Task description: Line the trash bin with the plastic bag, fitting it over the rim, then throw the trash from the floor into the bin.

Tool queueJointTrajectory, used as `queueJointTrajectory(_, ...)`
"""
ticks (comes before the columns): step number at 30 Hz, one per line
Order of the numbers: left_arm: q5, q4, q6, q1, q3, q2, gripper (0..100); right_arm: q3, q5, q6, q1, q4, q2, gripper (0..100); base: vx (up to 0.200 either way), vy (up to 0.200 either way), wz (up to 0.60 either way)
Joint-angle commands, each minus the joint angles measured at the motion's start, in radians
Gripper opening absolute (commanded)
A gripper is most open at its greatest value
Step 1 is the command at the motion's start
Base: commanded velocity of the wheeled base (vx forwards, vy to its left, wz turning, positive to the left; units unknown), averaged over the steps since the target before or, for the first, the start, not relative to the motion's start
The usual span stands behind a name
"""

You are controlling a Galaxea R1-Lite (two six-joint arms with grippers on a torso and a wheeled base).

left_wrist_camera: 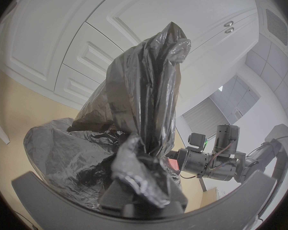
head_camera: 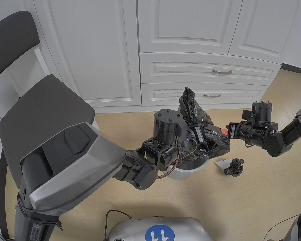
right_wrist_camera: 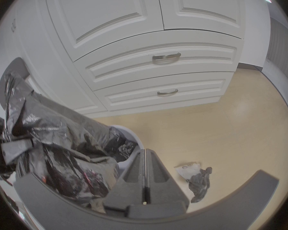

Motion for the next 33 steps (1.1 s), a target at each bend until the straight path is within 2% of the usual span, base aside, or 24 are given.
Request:
queueJointTrajectory(1,0.016,0.000,-0.005,0.014,-0.008,0.003,0,-0.141,0.001,0.162,0.015,-0.094,0.210,0,0.000,0.000,0.00)
queueJointTrajectory(3,0.019,0.000,-0.005,0.017,-0.007,0.000,0,-0.164,0.001,0.195,0.016,-0.097,0.232,0,0.000,0.000,0.00)
queueJointTrajectory(5,0.046,-0.003,-0.007,0.019,0.000,0.003,0,-0.294,-0.001,0.346,0.021,-0.083,0.327,0,0.000,0.000,0.00)
queueJointTrajectory(8,0.079,-0.009,-0.010,0.022,0.013,0.006,0,-0.386,0.002,0.481,0.021,-0.029,0.384,0,0.000,0.000,0.00)
queueJointTrajectory(10,0.085,-0.014,-0.010,0.025,0.023,0.003,0,-0.406,0.009,0.511,0.021,-0.018,0.393,0,0.000,0.000,0.00)
queueJointTrajectory(11,0.088,-0.041,-0.013,0.034,0.049,-0.004,0,-0.459,0.013,0.588,0.019,0.000,0.427,0,0.000,0.000,0.00)
queueJointTrajectory(13,0.089,-0.072,-0.013,0.042,0.075,-0.007,0,-0.486,0.026,0.625,0.015,0.002,0.451,0,0.000,0.000,0.00)
queueJointTrajectory(14,0.089,-0.072,-0.013,0.042,0.075,-0.007,0,-0.486,0.026,0.625,0.015,0.002,0.451,0,0.000,0.000,0.00)
queueJointTrajectory(15,0.089,-0.098,-0.011,0.048,0.101,-0.011,0,-0.495,0.061,0.642,0.010,0.000,0.468,0,0.000,0.000,0.00)
queueJointTrajectory(18,0.086,-0.117,-0.011,0.050,0.130,-0.025,0,-0.508,0.104,0.657,0.007,-0.008,0.490,0,0.000,0.000,0.00)
queueJointTrajectory(22,0.088,-0.138,-0.011,0.050,0.142,-0.027,0,-0.557,0.107,0.674,0.011,0.003,0.522,0,0.000,0.000,0.00)
queueJointTrajectory(27,0.089,-0.138,-0.011,0.048,0.145,-0.030,0,-0.537,0.122,0.671,0.027,0.003,0.520,0,0.000,0.000,0.00)
queueJointTrajectory(33,0.089,-0.140,-0.011,0.047,0.147,-0.028,0,-0.462,0.202,0.653,0.021,0.002,0.488,0,0.000,0.000,0.00)
